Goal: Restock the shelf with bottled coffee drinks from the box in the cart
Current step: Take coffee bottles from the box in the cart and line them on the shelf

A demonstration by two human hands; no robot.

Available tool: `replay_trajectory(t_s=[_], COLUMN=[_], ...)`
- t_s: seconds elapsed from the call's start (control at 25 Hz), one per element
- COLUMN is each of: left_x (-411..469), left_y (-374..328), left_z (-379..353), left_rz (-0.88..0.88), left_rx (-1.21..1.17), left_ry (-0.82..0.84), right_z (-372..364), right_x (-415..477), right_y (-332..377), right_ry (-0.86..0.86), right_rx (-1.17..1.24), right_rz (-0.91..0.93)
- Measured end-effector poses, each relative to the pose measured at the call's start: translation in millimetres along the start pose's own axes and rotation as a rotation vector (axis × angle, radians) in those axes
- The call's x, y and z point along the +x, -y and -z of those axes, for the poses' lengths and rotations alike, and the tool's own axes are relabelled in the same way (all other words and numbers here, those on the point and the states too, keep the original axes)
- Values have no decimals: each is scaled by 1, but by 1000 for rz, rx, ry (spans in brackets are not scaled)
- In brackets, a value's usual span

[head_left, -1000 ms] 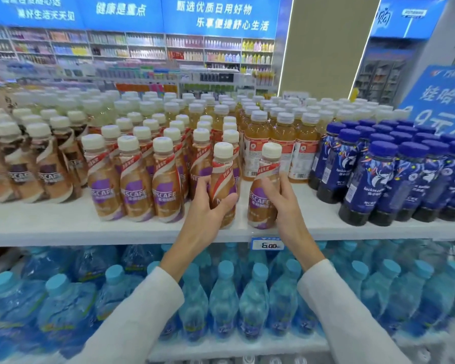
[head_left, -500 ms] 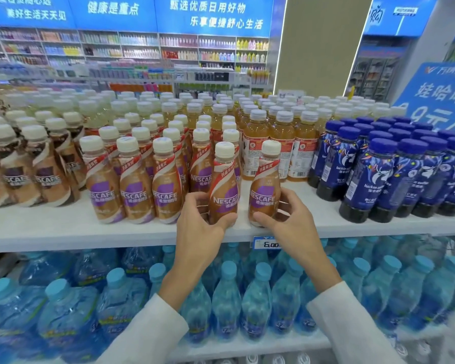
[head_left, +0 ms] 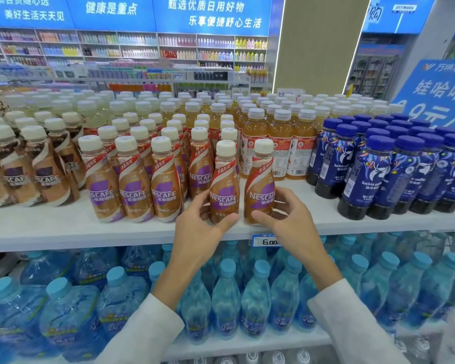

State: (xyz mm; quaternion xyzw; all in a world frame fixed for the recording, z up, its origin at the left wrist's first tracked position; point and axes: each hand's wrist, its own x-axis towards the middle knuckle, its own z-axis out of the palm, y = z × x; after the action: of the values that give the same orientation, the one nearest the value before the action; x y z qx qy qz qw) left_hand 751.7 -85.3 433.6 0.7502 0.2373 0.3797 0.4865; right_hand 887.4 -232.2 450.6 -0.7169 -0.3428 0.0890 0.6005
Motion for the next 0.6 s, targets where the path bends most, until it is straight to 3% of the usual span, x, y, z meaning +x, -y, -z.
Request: replay_trajectory(t_s=[0.16, 0.44, 0.6], left_x=[-2, -16, -28], left_y=[-1, -2, 4], left_z=[-5, -15, -13], left_rz=[-56, -57, -136], left_rx=[47, 77, 157], left_ry=[-102, -239, -371], right_z=[-6, -21, -33], right_x=[-3, -14, -14], right_y=[1, -6, 0], right_ry=[6, -144, -120], right_rx=[-35, -21, -95], right_rz=[51, 70, 95])
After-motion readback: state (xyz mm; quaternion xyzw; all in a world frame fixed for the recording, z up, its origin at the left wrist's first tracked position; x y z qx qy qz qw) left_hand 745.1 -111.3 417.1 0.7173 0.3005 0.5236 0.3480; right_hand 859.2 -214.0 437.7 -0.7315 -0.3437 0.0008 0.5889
